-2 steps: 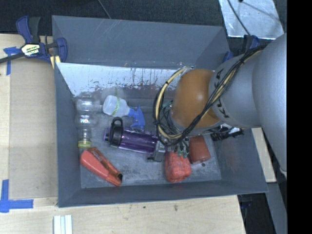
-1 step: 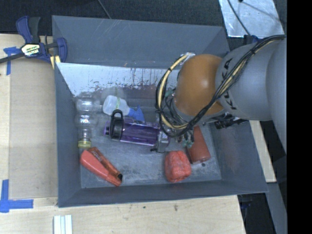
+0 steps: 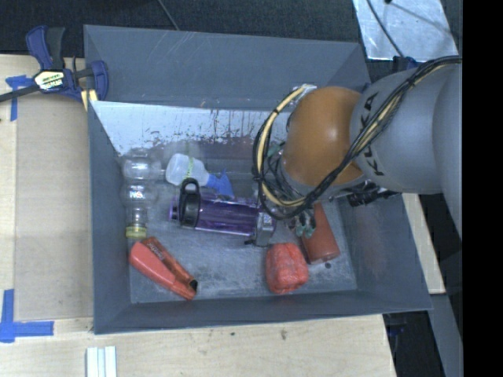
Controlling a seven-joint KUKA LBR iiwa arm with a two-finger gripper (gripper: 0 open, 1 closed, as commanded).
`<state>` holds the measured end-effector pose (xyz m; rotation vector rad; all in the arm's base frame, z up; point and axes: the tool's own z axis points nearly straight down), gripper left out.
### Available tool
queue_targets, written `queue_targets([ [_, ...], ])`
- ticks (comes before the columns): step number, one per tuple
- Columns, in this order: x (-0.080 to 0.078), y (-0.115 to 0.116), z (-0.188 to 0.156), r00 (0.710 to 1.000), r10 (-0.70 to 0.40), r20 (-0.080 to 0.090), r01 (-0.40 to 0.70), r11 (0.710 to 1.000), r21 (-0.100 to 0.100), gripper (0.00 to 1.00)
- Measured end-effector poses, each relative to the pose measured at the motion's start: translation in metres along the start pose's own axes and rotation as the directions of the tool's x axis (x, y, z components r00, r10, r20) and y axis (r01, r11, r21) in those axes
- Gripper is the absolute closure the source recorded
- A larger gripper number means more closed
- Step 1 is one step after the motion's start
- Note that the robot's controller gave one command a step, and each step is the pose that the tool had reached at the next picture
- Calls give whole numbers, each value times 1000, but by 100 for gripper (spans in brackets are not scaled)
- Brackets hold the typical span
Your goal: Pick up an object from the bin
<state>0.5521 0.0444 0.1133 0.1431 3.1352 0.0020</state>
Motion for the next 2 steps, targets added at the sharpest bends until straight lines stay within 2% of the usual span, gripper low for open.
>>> queue_targets([
  [1, 7, -17, -37, 994, -109, 2, 109, 994, 2, 100],
  [2, -43, -27, -148, 994, -111, -1, 111, 994, 1, 100],
])
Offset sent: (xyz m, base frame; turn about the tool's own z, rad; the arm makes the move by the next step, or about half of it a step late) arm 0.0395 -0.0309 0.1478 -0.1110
